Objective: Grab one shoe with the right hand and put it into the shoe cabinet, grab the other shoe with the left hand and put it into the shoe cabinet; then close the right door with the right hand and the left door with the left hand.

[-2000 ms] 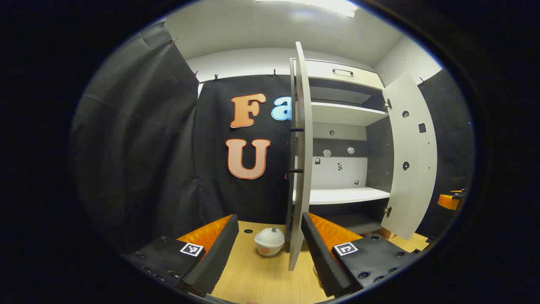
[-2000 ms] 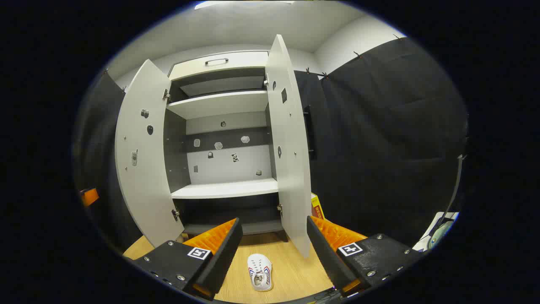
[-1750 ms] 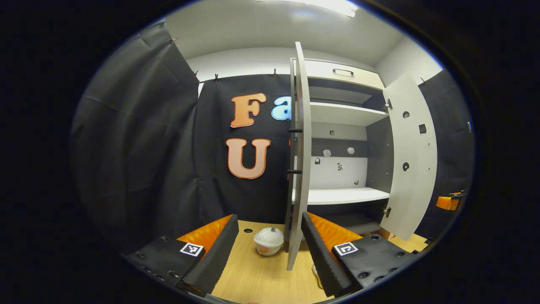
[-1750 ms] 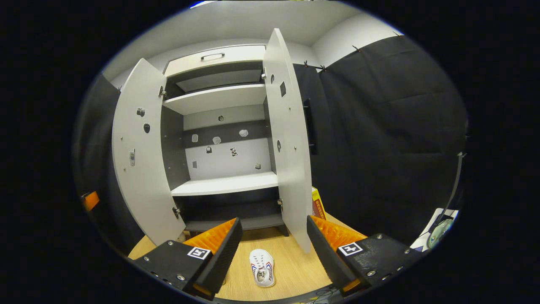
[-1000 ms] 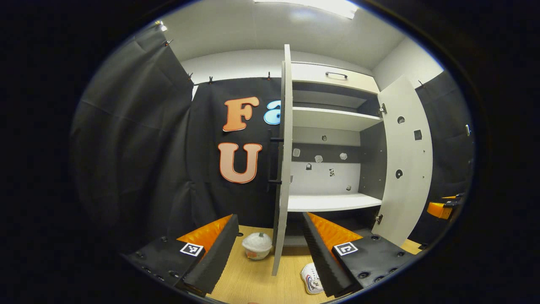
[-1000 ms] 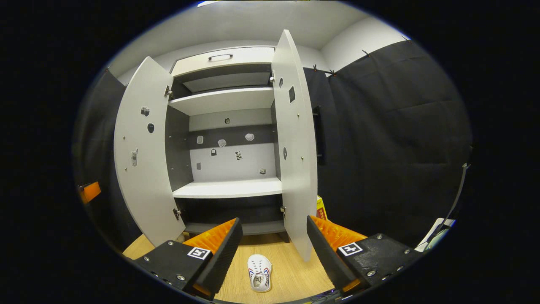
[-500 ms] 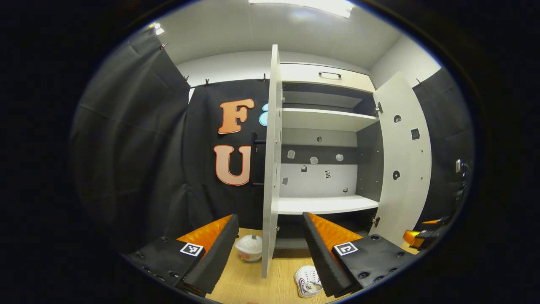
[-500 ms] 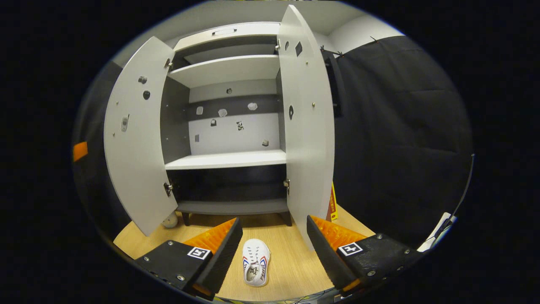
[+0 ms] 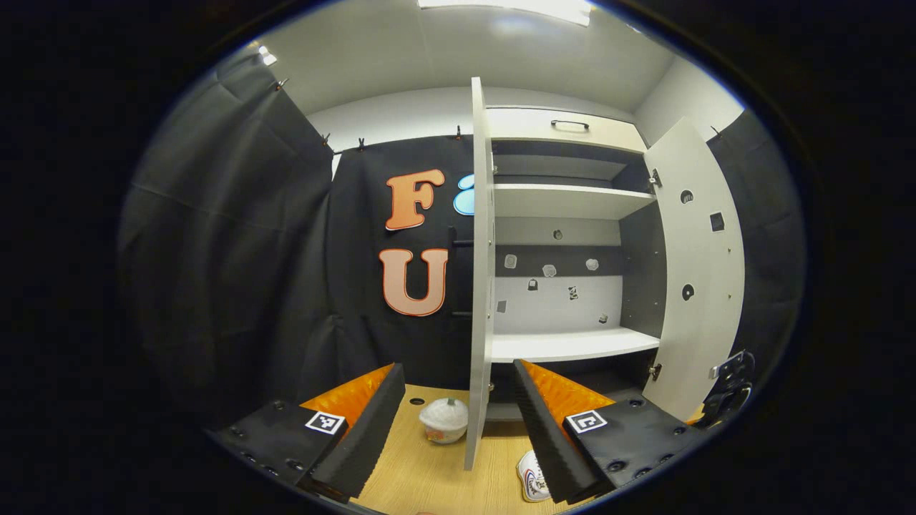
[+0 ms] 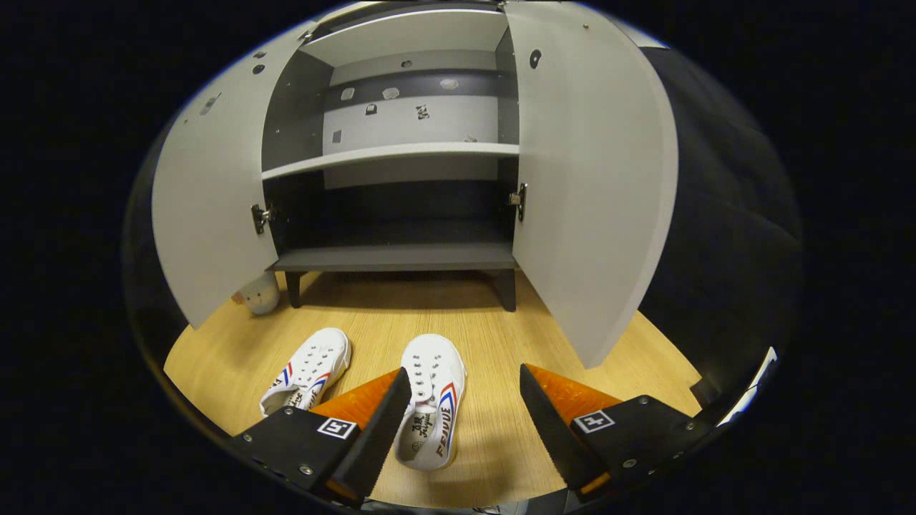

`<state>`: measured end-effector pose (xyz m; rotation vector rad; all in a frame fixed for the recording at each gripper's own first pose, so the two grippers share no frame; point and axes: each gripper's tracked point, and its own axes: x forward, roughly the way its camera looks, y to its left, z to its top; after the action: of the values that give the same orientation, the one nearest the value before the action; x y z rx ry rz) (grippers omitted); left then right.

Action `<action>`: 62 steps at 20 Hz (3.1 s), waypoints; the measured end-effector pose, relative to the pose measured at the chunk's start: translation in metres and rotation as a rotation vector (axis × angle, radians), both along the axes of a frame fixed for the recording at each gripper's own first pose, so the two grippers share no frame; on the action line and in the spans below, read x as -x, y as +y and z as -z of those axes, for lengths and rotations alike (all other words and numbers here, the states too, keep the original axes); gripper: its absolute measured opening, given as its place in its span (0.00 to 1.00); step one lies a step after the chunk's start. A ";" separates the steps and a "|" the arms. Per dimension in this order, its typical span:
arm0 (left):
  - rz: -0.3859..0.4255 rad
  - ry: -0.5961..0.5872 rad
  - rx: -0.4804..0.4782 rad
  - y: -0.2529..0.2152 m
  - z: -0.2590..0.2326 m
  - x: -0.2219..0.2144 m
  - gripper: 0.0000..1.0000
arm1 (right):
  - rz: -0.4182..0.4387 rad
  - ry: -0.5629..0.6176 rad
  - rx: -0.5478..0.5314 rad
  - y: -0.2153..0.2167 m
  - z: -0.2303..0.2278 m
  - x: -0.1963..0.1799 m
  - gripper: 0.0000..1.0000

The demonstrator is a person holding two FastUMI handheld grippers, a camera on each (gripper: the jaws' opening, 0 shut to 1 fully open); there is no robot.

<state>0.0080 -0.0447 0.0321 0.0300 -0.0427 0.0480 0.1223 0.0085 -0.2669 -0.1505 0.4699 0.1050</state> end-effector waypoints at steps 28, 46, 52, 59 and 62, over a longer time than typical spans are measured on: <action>-0.036 0.049 -0.022 0.029 0.016 0.007 0.96 | 0.102 0.200 -0.169 0.016 0.002 -0.004 0.00; -0.044 0.076 0.027 0.073 0.046 -0.009 0.94 | 0.018 -0.113 -0.234 0.117 -0.274 -0.129 0.00; -0.063 0.074 0.019 0.081 0.046 -0.013 0.96 | 0.037 -0.168 -0.205 0.129 -0.326 -0.211 0.00; -0.090 0.080 -0.004 0.082 0.046 -0.015 0.94 | 0.096 -0.103 -0.185 0.138 -0.319 -0.312 0.00; -0.097 0.098 -0.003 0.083 0.049 -0.018 0.94 | 0.140 -0.050 -0.187 0.132 -0.295 -0.337 0.00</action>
<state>0.0261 0.0381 -0.0164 0.0374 0.0569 0.1431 0.4594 0.1405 0.0279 0.0631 0.4173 0.0079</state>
